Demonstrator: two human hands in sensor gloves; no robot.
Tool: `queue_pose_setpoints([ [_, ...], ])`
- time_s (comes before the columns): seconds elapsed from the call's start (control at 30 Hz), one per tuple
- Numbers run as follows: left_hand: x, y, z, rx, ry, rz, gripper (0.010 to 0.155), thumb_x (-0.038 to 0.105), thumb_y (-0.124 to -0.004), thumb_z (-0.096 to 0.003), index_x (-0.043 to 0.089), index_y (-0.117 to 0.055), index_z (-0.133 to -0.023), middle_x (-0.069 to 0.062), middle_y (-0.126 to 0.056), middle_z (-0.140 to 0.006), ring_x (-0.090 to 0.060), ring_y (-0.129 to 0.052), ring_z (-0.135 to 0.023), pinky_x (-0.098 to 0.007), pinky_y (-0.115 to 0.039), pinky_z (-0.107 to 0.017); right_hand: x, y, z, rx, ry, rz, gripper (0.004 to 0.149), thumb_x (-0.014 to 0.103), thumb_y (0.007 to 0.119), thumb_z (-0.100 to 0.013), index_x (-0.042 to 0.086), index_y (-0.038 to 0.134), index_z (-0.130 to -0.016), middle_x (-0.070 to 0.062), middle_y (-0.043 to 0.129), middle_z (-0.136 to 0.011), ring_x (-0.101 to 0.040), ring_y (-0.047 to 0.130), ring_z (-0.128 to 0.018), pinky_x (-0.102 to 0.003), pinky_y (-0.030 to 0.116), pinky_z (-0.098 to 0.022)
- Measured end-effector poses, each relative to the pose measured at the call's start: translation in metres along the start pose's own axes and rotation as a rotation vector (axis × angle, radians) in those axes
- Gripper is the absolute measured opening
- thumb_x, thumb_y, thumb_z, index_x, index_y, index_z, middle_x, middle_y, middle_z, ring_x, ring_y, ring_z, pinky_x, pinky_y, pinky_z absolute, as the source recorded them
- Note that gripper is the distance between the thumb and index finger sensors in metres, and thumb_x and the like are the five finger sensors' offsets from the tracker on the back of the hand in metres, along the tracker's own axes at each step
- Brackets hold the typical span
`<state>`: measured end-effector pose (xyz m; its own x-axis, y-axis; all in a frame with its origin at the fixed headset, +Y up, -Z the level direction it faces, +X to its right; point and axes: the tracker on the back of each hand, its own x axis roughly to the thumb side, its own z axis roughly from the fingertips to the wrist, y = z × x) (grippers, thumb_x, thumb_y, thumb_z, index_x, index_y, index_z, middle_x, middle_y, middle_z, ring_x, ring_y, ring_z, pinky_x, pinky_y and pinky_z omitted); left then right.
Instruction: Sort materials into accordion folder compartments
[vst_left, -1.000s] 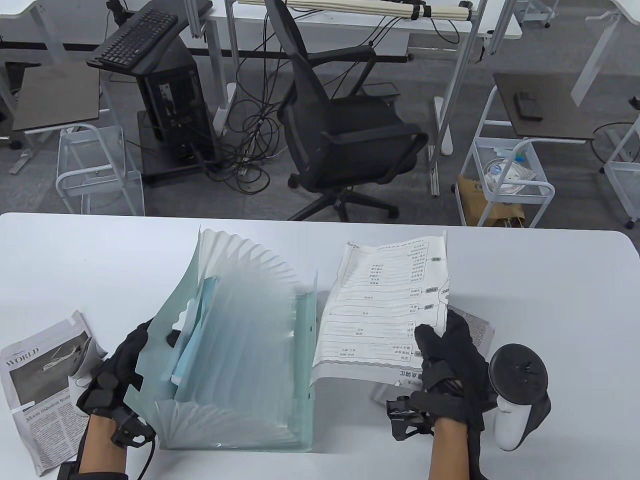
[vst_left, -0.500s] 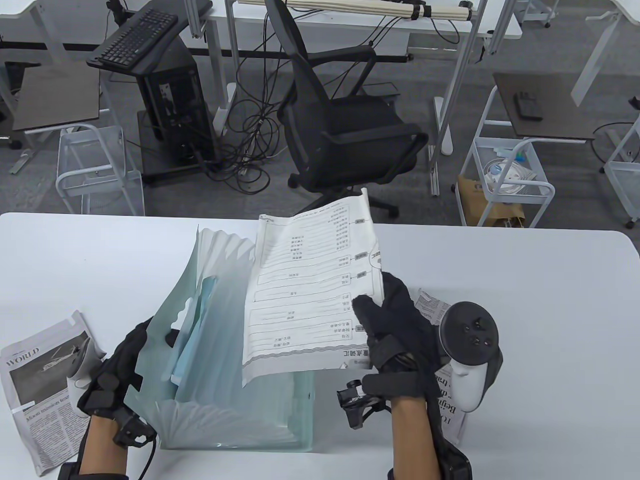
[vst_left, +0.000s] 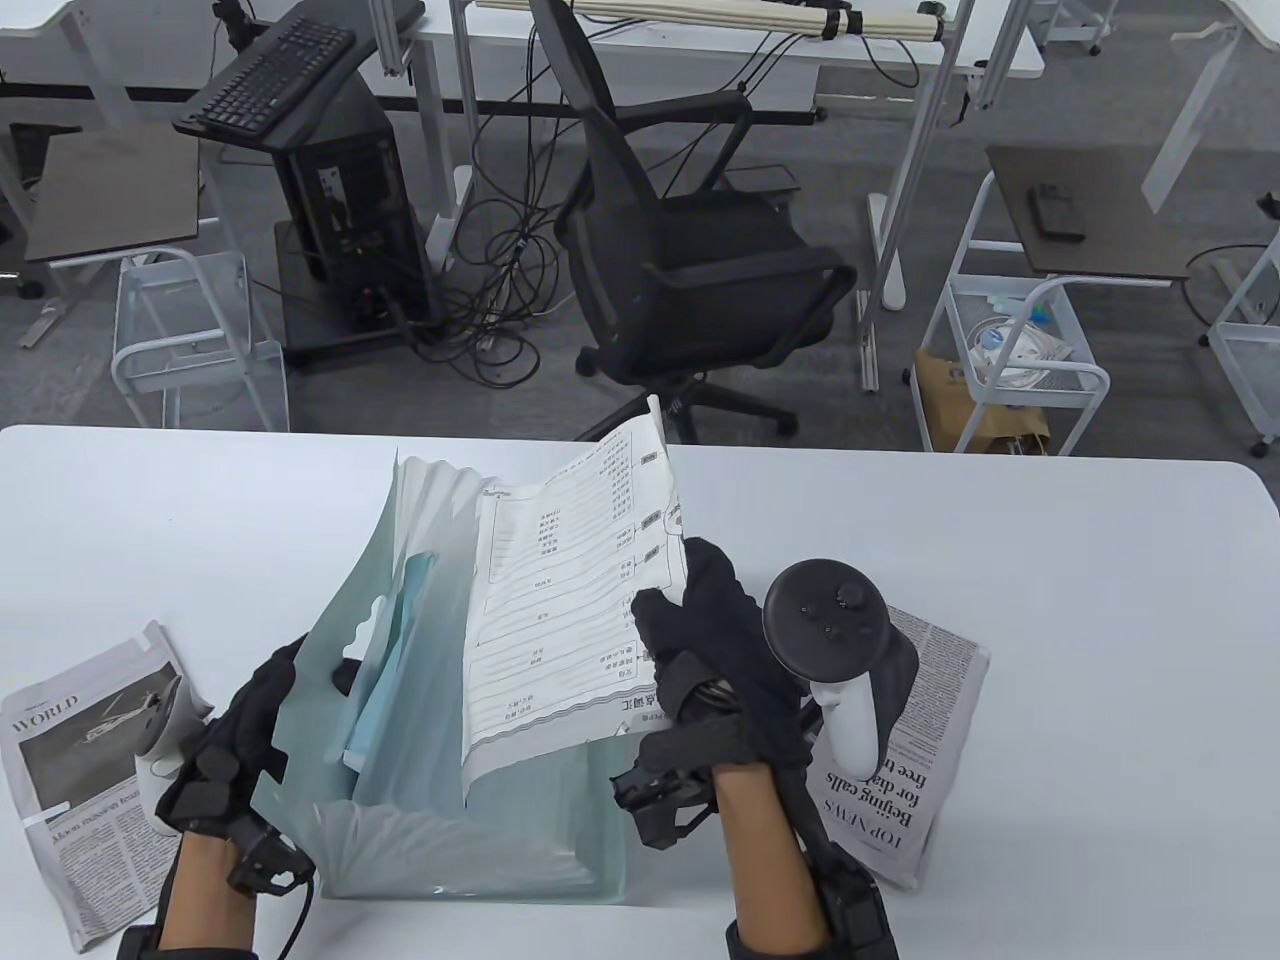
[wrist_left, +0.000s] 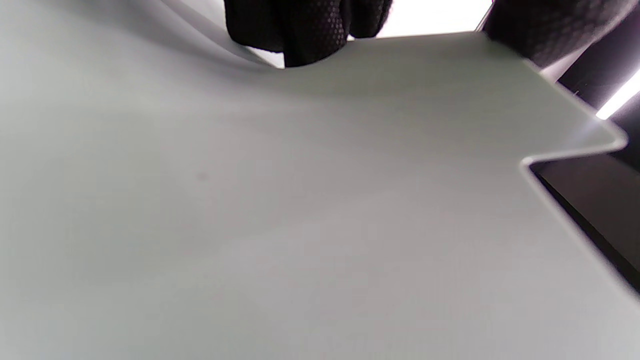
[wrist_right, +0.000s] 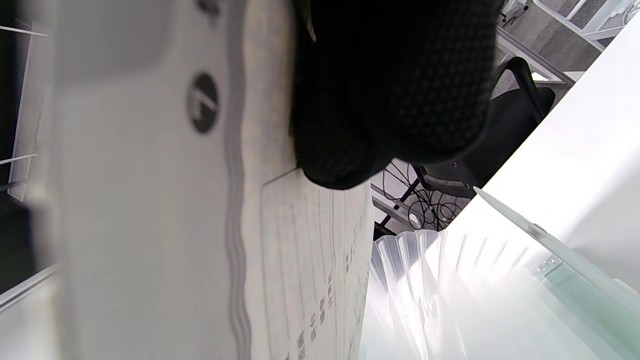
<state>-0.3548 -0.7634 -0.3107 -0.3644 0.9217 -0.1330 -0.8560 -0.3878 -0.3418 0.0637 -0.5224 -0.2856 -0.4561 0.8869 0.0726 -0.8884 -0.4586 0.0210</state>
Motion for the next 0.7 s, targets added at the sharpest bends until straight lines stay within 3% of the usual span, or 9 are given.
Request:
queue_pose_setpoints([
  [0.7, -0.001, -0.001, 0.001, -0.002, -0.002, 0.007, 0.080, 0.067, -0.075, -0.0485, 0.028, -0.040, -0.109, -0.006, -0.075, -0.100, -0.029, -0.050, -0.109, -0.066, -0.027, -0.074, 0.029, 0.051, -0.017, 0.080, -0.029, -0.013, 0.059, 0.015, 0.075, -0.065, -0.013, 0.041, -0.105, -0.036, 0.068, -0.088, -0.031, 0.101, -0.045, -0.035, 0.092, -0.034],
])
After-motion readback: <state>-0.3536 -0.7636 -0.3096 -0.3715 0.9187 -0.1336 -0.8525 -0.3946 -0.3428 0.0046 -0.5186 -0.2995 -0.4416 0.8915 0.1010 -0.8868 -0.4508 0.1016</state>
